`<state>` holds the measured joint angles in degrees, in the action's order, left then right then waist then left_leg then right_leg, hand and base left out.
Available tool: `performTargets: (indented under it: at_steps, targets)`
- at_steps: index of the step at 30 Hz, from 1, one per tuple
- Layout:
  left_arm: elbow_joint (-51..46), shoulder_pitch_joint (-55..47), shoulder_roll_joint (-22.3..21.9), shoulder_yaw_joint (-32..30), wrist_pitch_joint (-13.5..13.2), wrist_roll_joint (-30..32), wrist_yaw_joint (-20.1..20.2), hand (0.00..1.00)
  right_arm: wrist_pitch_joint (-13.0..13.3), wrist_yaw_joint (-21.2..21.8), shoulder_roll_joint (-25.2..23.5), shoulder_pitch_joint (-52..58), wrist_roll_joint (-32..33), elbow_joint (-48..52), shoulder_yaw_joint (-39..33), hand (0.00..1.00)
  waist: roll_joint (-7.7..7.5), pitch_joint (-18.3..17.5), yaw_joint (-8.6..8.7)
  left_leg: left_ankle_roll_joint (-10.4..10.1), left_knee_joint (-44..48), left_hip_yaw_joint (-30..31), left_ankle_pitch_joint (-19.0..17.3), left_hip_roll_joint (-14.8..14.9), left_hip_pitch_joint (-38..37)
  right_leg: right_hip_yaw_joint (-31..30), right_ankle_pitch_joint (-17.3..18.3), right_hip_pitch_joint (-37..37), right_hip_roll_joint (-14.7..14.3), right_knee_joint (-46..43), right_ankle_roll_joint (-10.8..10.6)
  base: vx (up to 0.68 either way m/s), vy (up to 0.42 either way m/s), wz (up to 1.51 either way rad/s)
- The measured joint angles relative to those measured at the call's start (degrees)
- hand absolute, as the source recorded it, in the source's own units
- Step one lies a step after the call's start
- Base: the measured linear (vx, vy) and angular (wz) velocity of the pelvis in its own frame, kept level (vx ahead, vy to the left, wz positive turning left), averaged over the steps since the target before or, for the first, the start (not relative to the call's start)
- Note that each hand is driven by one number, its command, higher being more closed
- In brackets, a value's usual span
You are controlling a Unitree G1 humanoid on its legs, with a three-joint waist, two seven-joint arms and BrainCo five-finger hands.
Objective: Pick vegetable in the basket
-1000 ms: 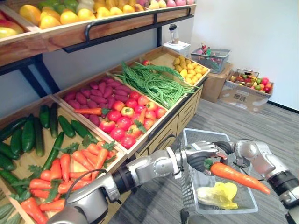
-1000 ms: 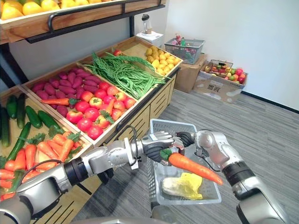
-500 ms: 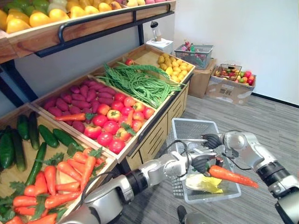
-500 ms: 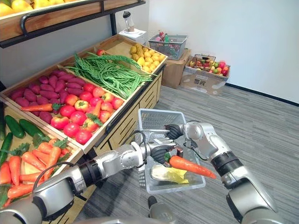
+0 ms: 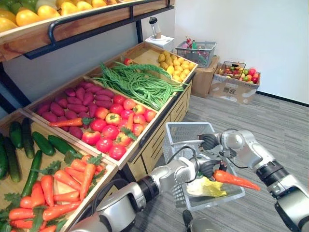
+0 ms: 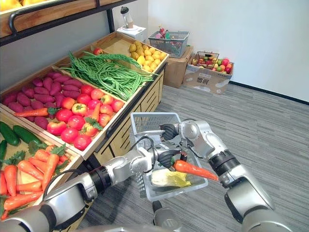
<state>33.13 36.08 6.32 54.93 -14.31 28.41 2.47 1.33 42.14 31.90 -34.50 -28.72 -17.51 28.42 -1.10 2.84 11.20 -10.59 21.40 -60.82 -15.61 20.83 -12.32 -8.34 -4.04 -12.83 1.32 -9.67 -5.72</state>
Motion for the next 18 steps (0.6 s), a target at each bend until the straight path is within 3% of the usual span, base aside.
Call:
performTargets:
  at_steps: [8, 18]
  targets:
    - [3.39, -0.07, -1.94, -1.63, 1.43, 4.18, 0.00, 1.00, -1.15, 0.87, -2.06, -1.77, -0.13, 1.34, 1.59, 1.00, -0.01, 0.05, 0.43, -0.03, -0.40, 0.02, 0.05, -0.32, -0.05, -0.07, -0.01, 0.00, 0.15, 0.00, 0.00, 0.00, 0.004, 0.00]
    - [8.46, -0.34, -4.11, -5.78, 7.97, 9.39, -0.17, 1.00, -1.83, 0.98, -2.64, -3.07, -0.16, 1.33, 1.59, 1.00, 0.02, 0.94, 1.16, 0.00, -1.34, -0.01, 0.36, -1.16, 0.14, -0.25, -0.01, -0.44, 0.51, -0.03, -0.01, 0.00, 0.003, 0.00]
